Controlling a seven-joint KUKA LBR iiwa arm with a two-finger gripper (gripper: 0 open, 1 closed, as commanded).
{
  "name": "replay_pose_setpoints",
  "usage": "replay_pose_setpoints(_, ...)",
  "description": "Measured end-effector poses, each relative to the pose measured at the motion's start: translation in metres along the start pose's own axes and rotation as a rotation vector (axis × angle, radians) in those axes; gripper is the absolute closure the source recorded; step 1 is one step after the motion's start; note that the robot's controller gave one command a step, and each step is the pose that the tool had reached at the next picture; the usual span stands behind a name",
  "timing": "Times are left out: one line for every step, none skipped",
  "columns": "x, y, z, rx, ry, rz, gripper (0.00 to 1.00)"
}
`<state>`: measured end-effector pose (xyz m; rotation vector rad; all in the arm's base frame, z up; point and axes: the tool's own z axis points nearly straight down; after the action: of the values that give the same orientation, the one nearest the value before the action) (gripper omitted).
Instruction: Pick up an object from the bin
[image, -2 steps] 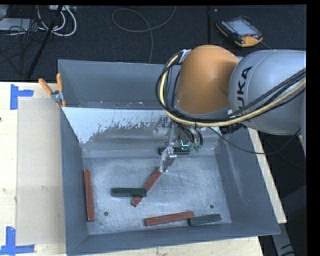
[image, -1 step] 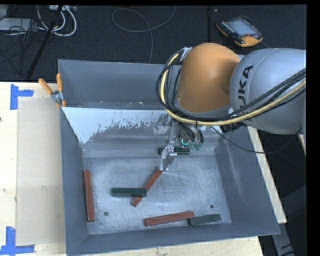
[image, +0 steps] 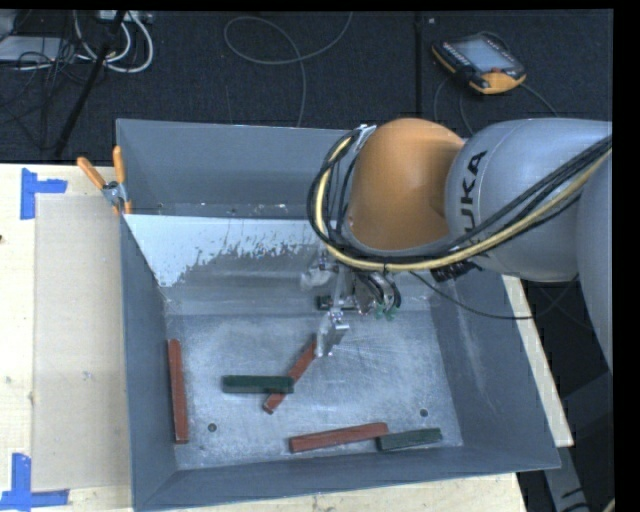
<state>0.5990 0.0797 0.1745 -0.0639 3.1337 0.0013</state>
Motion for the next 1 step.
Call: replay_pose_setpoints(0.0174,0.0022,0.0615,0.001,0.005,-0.061,0.0)
